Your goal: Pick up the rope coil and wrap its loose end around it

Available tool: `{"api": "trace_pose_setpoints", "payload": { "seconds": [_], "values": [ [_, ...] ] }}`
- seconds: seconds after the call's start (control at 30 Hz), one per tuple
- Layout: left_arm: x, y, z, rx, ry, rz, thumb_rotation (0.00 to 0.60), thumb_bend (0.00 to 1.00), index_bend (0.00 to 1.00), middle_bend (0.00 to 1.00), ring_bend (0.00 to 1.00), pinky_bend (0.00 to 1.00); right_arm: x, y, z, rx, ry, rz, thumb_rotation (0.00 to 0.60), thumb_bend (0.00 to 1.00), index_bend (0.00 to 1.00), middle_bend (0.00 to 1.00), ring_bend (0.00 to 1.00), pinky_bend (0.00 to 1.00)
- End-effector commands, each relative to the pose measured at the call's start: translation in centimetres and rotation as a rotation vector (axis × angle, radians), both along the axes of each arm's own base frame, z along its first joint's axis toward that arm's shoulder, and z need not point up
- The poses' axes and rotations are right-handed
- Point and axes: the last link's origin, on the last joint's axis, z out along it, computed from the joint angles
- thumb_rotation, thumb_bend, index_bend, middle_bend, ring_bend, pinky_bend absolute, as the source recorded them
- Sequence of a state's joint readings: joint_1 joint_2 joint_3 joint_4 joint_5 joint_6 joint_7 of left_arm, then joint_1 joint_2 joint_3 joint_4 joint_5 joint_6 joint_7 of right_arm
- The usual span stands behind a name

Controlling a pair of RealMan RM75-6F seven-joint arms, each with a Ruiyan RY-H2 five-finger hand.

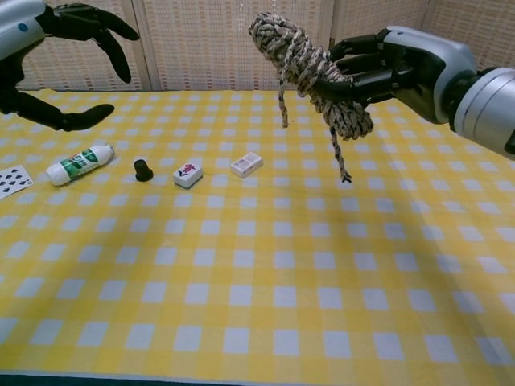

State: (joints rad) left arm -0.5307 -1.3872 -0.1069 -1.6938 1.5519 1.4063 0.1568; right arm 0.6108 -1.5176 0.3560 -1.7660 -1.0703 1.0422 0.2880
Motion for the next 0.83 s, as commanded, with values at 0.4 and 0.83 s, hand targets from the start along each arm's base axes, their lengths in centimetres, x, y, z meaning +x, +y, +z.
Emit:
{"api": "trace_pose_setpoints", "payload": {
  "seconds": [0.4,0.83],
  "values": [
    [-10.9,-1.4,4.4,0.118,0.112,0.390,0.600,0.39,0.32,0.18,0.09,0.00,-2.2,1.4,2.5,0.027,-0.020,0.007,0.600,0.87,0.80,0.65,0.72,0.64],
    [-15.0,-7.6,6.7,0.210,0.154,0.472,0.600,0.39,0.32,0.18,0.09,0.00,-3.6,2.1,3.2,0.035,-0.022,-0.006,0.600,0.87,0.80,0.65,0.72,0.64]
  ]
}}
